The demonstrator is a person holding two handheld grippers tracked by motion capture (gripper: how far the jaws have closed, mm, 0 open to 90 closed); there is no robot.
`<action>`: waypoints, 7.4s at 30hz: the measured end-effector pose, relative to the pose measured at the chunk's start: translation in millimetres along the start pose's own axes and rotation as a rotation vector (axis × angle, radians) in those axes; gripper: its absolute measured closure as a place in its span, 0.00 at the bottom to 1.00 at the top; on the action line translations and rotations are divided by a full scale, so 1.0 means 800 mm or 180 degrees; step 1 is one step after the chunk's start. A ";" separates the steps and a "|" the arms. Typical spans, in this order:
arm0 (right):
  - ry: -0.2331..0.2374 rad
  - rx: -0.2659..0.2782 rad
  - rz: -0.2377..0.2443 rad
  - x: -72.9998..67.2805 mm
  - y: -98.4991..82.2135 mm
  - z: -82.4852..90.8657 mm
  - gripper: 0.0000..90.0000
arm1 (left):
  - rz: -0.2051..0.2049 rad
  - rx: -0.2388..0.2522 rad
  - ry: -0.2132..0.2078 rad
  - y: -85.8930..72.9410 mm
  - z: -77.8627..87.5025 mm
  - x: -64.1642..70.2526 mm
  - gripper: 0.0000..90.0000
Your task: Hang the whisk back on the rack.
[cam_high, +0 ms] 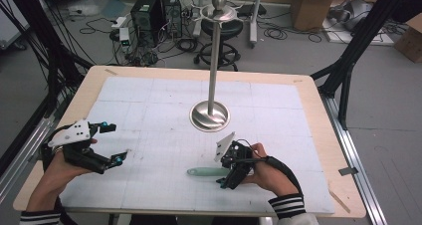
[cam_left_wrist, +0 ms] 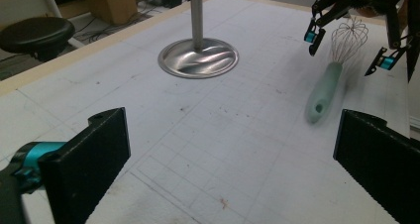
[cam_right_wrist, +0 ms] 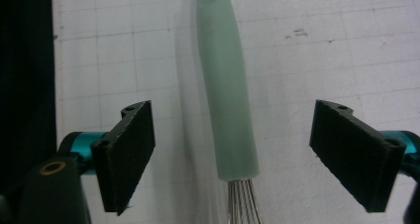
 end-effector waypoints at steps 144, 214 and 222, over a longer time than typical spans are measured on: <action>-0.0327 0.1884 -0.0541 0.113 -0.078 0.265 0.77 | 0.0026 -0.0107 -0.0016 -0.004 -0.010 -0.001 0.02; -0.0563 0.2025 -0.0522 0.159 0.042 0.276 0.77 | 0.0050 -0.0036 -0.0073 -0.003 -0.005 -0.002 0.02; -0.0565 0.2097 -0.0567 0.164 0.037 0.267 0.77 | 0.0059 -0.0034 -0.0072 -0.003 -0.005 -0.001 0.02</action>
Point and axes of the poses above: each handheld gripper's, and its own axes: z roughly backward along the jaws, y roughly out of its top, x roughly to its right, the point moved 1 cm from there along -z, roughly forward along the jaws, and after that the axes turned 4 degrees about -x, right-handed, at the moved point
